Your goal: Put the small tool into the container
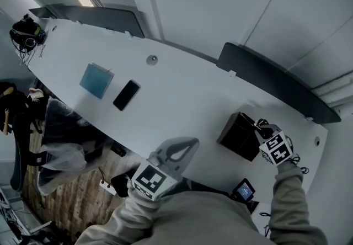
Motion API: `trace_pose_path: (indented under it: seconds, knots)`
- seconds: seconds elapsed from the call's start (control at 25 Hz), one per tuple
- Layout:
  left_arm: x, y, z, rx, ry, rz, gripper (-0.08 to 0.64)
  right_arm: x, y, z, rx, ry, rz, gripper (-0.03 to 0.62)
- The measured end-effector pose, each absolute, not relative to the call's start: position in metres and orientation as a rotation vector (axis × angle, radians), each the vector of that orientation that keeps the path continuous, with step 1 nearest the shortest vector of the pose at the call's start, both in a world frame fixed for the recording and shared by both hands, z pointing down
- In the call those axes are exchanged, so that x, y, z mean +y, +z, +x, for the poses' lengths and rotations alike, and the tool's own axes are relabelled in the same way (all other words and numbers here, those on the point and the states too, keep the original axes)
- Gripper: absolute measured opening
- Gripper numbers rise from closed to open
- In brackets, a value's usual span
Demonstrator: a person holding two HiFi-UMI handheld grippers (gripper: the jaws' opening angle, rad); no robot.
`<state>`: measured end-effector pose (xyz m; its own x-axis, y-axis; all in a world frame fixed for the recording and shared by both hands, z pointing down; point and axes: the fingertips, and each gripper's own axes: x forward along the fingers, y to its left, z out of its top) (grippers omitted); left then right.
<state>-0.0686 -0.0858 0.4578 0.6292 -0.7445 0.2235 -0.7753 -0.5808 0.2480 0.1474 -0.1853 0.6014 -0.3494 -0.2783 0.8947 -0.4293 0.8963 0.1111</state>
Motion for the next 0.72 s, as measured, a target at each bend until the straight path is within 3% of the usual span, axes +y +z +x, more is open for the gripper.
trace_pose_path:
  seconds: [0.72]
  knots:
    - [-0.079,0.471,-0.083,-1.244,0.167,2.501,-0.005,-0.18,0.636,0.152,-1.828,0.148,0.419,0.021]
